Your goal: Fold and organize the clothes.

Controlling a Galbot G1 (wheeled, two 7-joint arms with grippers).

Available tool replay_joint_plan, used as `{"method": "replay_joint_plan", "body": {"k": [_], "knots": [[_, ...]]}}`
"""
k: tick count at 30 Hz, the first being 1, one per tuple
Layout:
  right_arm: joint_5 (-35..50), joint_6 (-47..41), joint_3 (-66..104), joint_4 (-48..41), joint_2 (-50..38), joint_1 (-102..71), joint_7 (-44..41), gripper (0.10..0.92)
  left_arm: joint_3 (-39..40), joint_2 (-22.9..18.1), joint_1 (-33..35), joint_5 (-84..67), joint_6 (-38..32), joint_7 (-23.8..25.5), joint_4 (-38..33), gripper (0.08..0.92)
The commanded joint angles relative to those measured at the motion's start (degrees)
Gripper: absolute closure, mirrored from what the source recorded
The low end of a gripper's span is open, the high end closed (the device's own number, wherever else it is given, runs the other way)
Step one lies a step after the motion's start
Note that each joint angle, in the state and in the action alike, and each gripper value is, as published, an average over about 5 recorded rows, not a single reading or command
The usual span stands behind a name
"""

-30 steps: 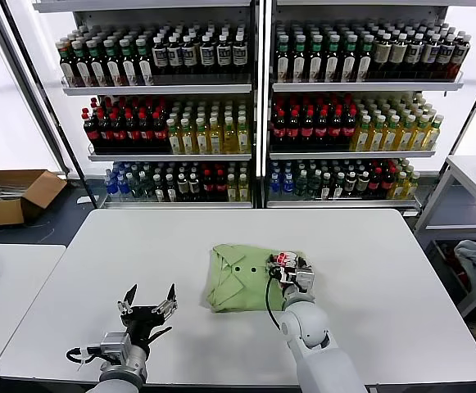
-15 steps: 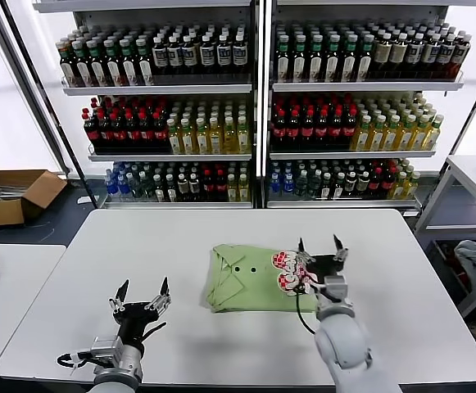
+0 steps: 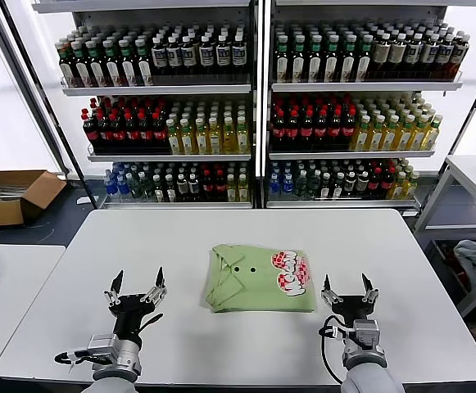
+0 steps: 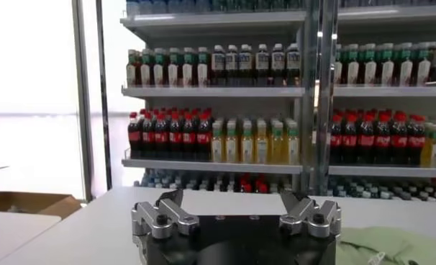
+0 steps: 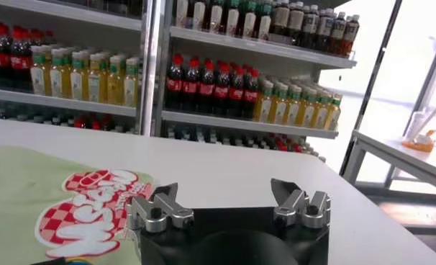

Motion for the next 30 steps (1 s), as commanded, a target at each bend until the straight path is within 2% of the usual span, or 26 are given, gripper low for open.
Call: {"method": "replay_joint_plan", "body": {"k": [1, 11, 17, 30], "knots": [[0.4, 0.0, 1.3, 2.8, 0.7, -5.3, 0.9, 0.203, -1.2, 0.4, -0.3, 0.0, -2.8, 0.6, 0.3, 0.177], [0.7, 0.5, 1.1, 2.9, 0.5, -5.7, 0.9, 0.203, -0.7, -0.4, -0.5, 0.5, -3.0, 0.7, 0.3, 0.177], [0.6, 0.6, 1.2, 2.8, 0.3, -5.8, 0.9, 0.203, -0.9, -0.4, 0.2, 4.6, -3.3, 2.6, -0.2, 0.177], [0.1, 0.6, 1.2, 3.8, -0.9, -6.4, -0.5, 0.203, -0.7, -0.8, 0.6, 2.9, -3.3, 3.3, 0.2, 0.177]]}}
